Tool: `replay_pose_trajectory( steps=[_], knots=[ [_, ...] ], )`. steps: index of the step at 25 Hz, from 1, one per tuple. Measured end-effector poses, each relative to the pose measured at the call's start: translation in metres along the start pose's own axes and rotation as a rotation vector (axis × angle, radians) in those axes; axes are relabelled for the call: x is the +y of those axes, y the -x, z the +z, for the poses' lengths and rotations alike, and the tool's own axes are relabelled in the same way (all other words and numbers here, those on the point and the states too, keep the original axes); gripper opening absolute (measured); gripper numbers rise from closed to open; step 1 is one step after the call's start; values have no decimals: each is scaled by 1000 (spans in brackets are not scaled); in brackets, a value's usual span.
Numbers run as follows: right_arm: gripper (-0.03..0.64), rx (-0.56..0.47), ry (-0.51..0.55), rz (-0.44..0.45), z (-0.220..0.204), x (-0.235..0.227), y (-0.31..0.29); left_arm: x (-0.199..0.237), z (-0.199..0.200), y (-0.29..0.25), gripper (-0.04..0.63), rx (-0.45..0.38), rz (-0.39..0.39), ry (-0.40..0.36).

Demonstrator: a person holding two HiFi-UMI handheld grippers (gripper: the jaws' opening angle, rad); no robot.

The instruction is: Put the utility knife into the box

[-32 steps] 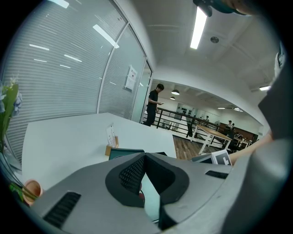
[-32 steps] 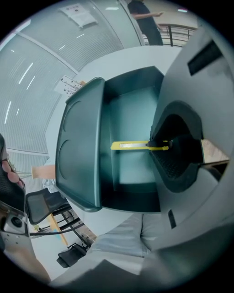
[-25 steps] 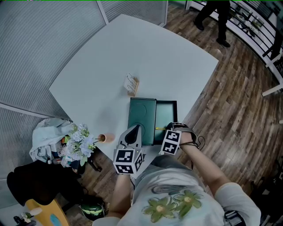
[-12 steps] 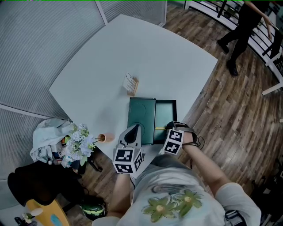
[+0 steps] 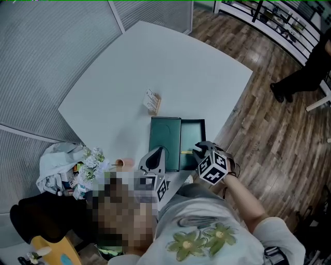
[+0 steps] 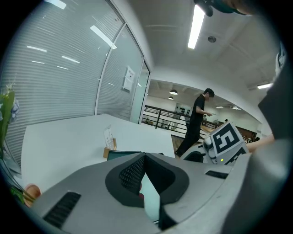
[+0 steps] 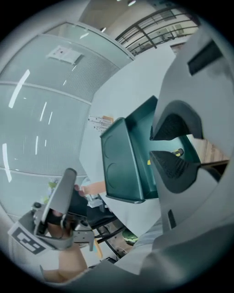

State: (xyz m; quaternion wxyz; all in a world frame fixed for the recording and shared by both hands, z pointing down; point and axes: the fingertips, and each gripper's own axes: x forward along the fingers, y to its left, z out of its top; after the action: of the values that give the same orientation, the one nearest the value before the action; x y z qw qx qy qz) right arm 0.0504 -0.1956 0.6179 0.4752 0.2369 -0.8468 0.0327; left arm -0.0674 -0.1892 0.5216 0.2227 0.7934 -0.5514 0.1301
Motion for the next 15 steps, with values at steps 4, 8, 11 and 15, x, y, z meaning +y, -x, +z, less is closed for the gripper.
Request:
replay_pose_trajectory(
  steps=[4, 8, 11, 15],
  knots=[
    [77, -109, -69, -26, 19, -8, 23, -4, 3, 1, 2, -8, -4, -3],
    [77, -217, -137, -48, 37, -13, 45, -10, 7, 3, 0, -17, -11, -9],
    [2, -280, -172, -64, 46, -14, 61, -16, 12, 5, 0, -29, -19, -14],
    [0, -376, -224, -83, 57, -14, 81, -24, 17, 9, 1, -42, -30, -20]
  ],
)
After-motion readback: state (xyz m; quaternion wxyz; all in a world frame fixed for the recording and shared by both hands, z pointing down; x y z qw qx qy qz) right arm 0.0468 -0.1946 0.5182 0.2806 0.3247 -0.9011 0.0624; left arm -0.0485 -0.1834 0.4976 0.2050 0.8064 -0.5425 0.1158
